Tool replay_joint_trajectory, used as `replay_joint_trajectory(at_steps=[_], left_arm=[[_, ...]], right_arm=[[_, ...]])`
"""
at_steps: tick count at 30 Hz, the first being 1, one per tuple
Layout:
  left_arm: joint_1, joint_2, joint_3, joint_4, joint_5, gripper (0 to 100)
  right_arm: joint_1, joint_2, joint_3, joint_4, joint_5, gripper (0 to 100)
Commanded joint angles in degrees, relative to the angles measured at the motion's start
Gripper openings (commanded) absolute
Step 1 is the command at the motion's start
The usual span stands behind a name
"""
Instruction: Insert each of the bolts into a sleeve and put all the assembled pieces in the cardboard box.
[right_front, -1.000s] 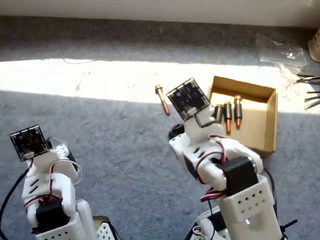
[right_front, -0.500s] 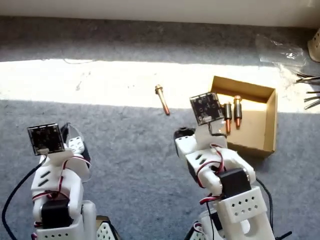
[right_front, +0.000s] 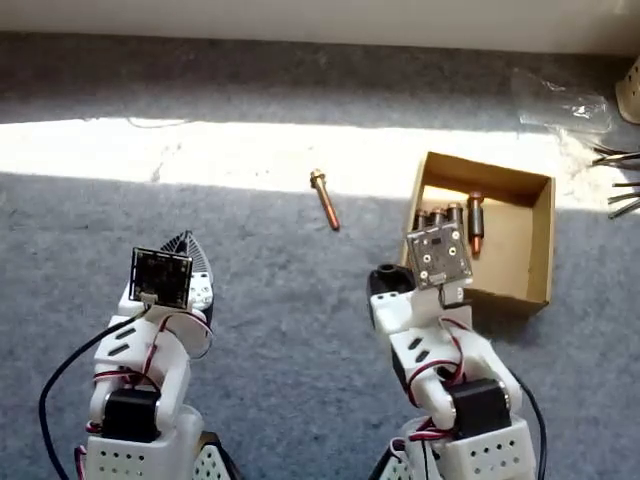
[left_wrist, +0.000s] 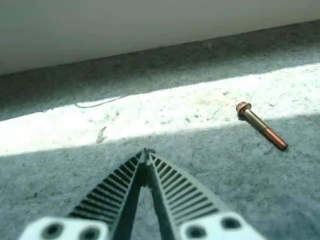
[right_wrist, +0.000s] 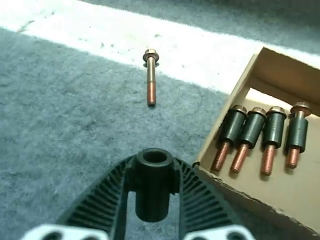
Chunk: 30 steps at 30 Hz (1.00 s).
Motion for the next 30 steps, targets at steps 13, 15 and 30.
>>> replay_joint_trajectory(at_steps=[13, 15, 30], left_arm=[[6.8, 0.1, -5.5, -1.1, -0.8, 1], [8.0, 1.1, -6.3, -1.1, -0.8, 1], [8.5, 41.0, -30.0, -1.3, 2.8, 1]], right_arm=[[8.4, -11.2, 4.1, -1.2, -1.3, 0.4], [8.5, -11.2, 4.1, -1.2, -2.0, 0.4], [8.5, -11.3, 6.9, -1.6, -3.8, 0.4]])
